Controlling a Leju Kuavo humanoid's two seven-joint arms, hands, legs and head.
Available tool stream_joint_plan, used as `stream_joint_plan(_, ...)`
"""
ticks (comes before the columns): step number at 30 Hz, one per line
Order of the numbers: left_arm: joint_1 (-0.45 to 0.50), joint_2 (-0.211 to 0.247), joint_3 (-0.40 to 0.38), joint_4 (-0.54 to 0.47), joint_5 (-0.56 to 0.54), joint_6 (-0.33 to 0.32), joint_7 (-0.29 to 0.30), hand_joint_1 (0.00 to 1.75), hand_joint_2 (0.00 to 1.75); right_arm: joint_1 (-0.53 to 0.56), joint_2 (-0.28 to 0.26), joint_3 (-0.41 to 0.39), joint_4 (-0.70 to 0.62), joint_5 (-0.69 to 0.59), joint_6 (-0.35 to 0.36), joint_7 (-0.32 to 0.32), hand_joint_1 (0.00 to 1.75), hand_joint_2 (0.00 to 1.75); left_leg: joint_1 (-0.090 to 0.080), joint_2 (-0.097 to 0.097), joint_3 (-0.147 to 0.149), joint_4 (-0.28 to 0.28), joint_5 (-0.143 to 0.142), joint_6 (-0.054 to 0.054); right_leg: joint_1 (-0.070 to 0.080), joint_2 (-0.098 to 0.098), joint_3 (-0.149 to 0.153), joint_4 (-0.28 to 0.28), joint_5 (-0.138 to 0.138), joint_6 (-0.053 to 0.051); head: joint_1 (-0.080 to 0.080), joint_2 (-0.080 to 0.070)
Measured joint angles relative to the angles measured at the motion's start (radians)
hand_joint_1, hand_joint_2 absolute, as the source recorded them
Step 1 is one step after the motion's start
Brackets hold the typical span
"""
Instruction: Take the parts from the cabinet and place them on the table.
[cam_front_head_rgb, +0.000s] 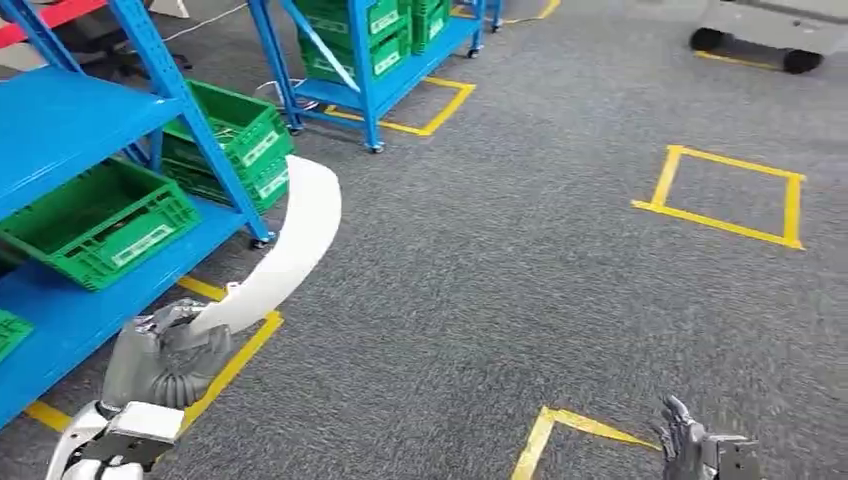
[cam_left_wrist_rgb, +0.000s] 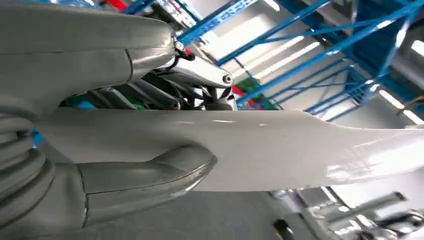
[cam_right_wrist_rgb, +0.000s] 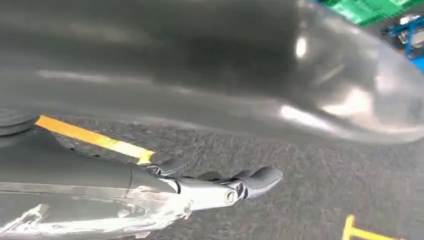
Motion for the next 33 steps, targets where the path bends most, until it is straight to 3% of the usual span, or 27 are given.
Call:
stream_joint_plan(1,-0.001,0.0,0.001,0.002,0.005,-0.013,-0.002,1.75,1.75,0.001,0.0,0.0,0.0,0.002,-0.006,0.0,0.0,0.0,-0.005,0.011,-0.002,0.003,0.004,0.007,-0.004,0.014,-0.001,-0.007,0.011,0.008,-0.001,0.0)
stream_joint_plan(2,-0.003,-0.002,0.001,0.005,0.007,-0.026,-0.002,1.75,1.75,0.002,0.0,0.001,0.001,0.004,-0.011,-0.001,0.0,0.0,0.002,0.029,-0.003,-0.001,0.013,0.018,-0.006,0.026,-0.014,-0.009,0.021,0.012,-0.003,0.0)
stream_joint_plan(3,-0.01,-0.003,0.002,0.006,0.009,-0.033,-0.002,1.75,1.75,0.006,0.001,0.002,0.001,0.006,-0.016,-0.002,0.0,0.0,0.001,0.045,-0.007,-0.001,0.019,0.026,-0.003,-0.015,-0.021,0.005,0.005,0.012,-0.001,0.0)
stream_joint_plan(4,-0.01,-0.007,0.002,0.007,0.008,-0.037,-0.002,1.75,1.75,0.005,0.001,0.002,0.001,0.01,-0.019,-0.002,0.0,0.0,-0.002,0.053,-0.012,-0.001,0.026,0.033,-0.001,-0.063,-0.039,0.053,-0.039,0.016,0.013,0.0)
stream_joint_plan(5,-0.01,-0.008,0.003,0.007,0.008,-0.043,-0.003,1.75,1.75,0.0,0.001,0.002,0.001,0.015,-0.024,-0.002,0.0,0.0,-0.004,0.067,-0.021,-0.001,0.032,0.035,-0.003,-0.088,-0.071,0.135,-0.091,0.021,0.013,0.0)
stream_joint_plan(7,-0.01,-0.009,0.004,0.011,0.008,-0.051,-0.003,1.75,1.75,-0.004,0.002,0.004,0.003,0.015,-0.027,-0.003,0.0,0.0,-0.007,0.095,-0.036,0.0,0.042,0.034,-0.006,-0.106,-0.126,0.299,-0.172,0.026,0.013,0.0)
stream_joint_plan(8,-0.01,-0.01,0.004,0.013,0.007,-0.053,-0.003,1.75,1.75,-0.003,0.002,0.005,0.005,0.008,-0.027,-0.006,0.0,0.0,-0.008,0.109,-0.042,0.0,0.046,0.033,-0.007,-0.107,-0.125,0.325,-0.184,0.028,0.014,0.0)
stream_joint_plan(9,-0.01,-0.011,0.004,0.015,0.007,-0.055,-0.005,1.75,1.75,-0.001,0.003,0.004,0.007,0.005,-0.028,-0.008,0.0,0.0,-0.008,0.12,-0.047,0.0,0.049,0.031,-0.008,-0.108,-0.098,0.306,-0.175,0.028,0.013,0.0)
stream_joint_plan(11,-0.012,-0.013,0.005,0.016,0.007,-0.065,-0.01,1.75,1.75,-0.001,0.003,0.005,0.009,0.017,-0.044,-0.012,0.0,0.0,-0.007,0.145,-0.049,0.001,0.053,0.026,-0.008,-0.122,0.022,0.141,-0.122,0.024,0.013,0.0)
stream_joint_plan(12,-0.014,-0.015,0.005,0.016,0.007,-0.07,-0.013,1.75,1.75,-0.002,0.003,0.005,0.009,0.023,-0.049,-0.013,0.0,0.0,-0.008,0.155,-0.047,0.001,0.054,0.024,-0.007,-0.153,0.093,0.045,-0.099,0.022,0.014,0.0)
stream_joint_plan(13,-0.015,-0.018,0.005,0.016,0.007,-0.071,-0.015,1.75,1.75,-0.007,0.003,0.005,0.01,0.026,-0.053,-0.014,0.0,0.0,-0.014,0.165,-0.049,0.002,0.054,0.017,0.002,-0.18,0.109,0.008,-0.118,0.017,0.014,0.0)
stream_joint_plan(14,-0.02,-0.018,0.006,0.016,0.007,-0.072,-0.016,1.75,1.75,-0.008,0.004,0.005,0.01,0.028,-0.055,-0.015,0.0,0.0,-0.016,0.171,-0.051,0.004,0.055,0.011,0.001,-0.165,0.111,0.005,-0.106,0.005,0.01,0.0)
stream_joint_plan(17,-0.024,-0.021,0.006,0.016,0.009,-0.078,-0.019,1.75,1.75,-0.002,0.004,0.005,0.013,0.03,-0.057,-0.015,0.0,0.0,-0.014,0.194,-0.052,0.001,0.062,-0.003,0.006,-0.139,0.095,0.006,-0.099,-0.012,0.012,0.0)
stream_joint_plan(18,-0.027,-0.022,0.008,0.016,0.014,-0.084,-0.022,1.75,1.75,0.0,0.005,0.005,0.013,0.032,-0.059,-0.016,0.0,0.0,-0.008,0.174,-0.055,0.007,0.05,-0.013,-0.001,-0.129,0.098,-0.003,-0.091,-0.023,0.01,0.0)
stream_joint_plan(19,-0.028,-0.022,0.008,0.016,0.018,-0.09,-0.026,1.75,1.75,0.0,0.006,0.005,0.013,0.034,-0.062,-0.017,0.0,0.0,-0.008,0.126,-0.07,0.039,0.023,-0.015,-0.001,-0.12,0.096,-0.004,-0.088,-0.027,0.008,0.0)
stream_joint_plan(20,-0.028,-0.022,0.008,0.016,0.025,-0.094,-0.03,1.75,1.75,-0.002,0.007,0.005,0.013,0.034,-0.063,-0.017,0.0,0.0,-0.009,0.1,-0.101,0.104,-0.017,-0.016,-0.002,-0.112,0.091,-0.004,-0.085,-0.031,0.007,0.0)
stream_joint_plan(22,-0.027,-0.023,0.008,0.018,0.03,-0.106,-0.037,1.75,1.75,-0.002,0.008,0.005,0.013,0.034,-0.065,-0.018,0.0,0.0,-0.009,0.082,-0.179,0.268,-0.085,-0.016,0.0,-0.091,0.085,-0.004,-0.081,-0.036,0.005,0.0)
stream_joint_plan(23,-0.027,-0.023,0.008,0.019,0.031,-0.109,-0.041,1.75,1.75,0.003,0.008,0.004,0.013,0.034,-0.065,-0.018,0.0,0.0,-0.009,0.079,-0.205,0.314,-0.089,-0.015,0.0,-0.077,0.082,-0.003,-0.079,-0.036,0.005,0.0)
stream_joint_plan(24,-0.028,-0.023,0.008,0.022,0.032,-0.113,-0.042,1.75,1.75,0.007,0.009,0.003,0.013,0.034,-0.065,-0.018,0.0,0.0,-0.01,0.079,-0.203,0.306,-0.07,-0.014,0.0,-0.065,0.082,-0.003,-0.078,-0.035,0.005,0.0)
stream_joint_plan(26,-0.029,-0.024,0.008,0.024,0.03,-0.117,-0.045,1.75,1.75,0.014,0.011,0.002,0.011,0.045,-0.066,-0.018,0.0,0.0,-0.009,0.074,-0.149,0.188,0.013,-0.008,0.0,-0.037,0.08,-0.002,-0.074,-0.031,0.005,0.0)
stream_joint_plan(27,-0.029,-0.024,0.007,0.024,0.03,-0.117,-0.047,1.75,1.75,0.018,0.011,0.002,0.008,0.054,-0.069,-0.018,0.0,0.0,-0.008,0.054,-0.106,0.103,0.054,-0.005,-0.001,-0.024,0.08,-0.001,-0.072,-0.028,0.005,0.0)
stream_joint_plan(28,-0.031,-0.024,0.006,0.024,0.029,-0.117,-0.048,1.75,1.75,0.021,0.013,0.002,0.005,0.062,-0.071,-0.018,0.0,0.0,-0.004,0.002,-0.074,0.039,0.071,-0.002,-0.001,-0.014,0.076,0.001,-0.07,-0.024,0.004,0.0)
stream_joint_plan(29,-0.034,-0.027,0.006,0.024,0.029,-0.117,-0.051,1.75,1.75,0.02,0.013,0.002,0.002,0.069,-0.074,-0.015,0.0,0.0,0.003,-0.005,-0.066,0.004,0.061,-0.004,0.005,0.0,0.064,0.015,-0.071,-0.02,0.007,0.0)
stream_joint_plan(32,-0.038,-0.03,0.006,0.027,0.027,-0.123,-0.053,1.75,1.75,0.033,0.015,0.001,-0.003,0.078,-0.078,-0.01,0.0,0.0,-0.006,0.022,-0.072,0.012,0.065,0.007,-0.003,0.03,0.047,0.005,-0.058,-0.001,0.006,0.0)
stream_joint_plan(33,-0.042,-0.033,0.006,0.027,0.027,-0.123,-0.053,1.75,1.75,0.038,0.015,0.0,-0.005,0.079,-0.079,-0.01,0.0,0.0,0.001,0.039,-0.072,0.007,0.071,0.016,-0.003,0.019,0.039,0.013,-0.061,0.0,0.004,0.0)
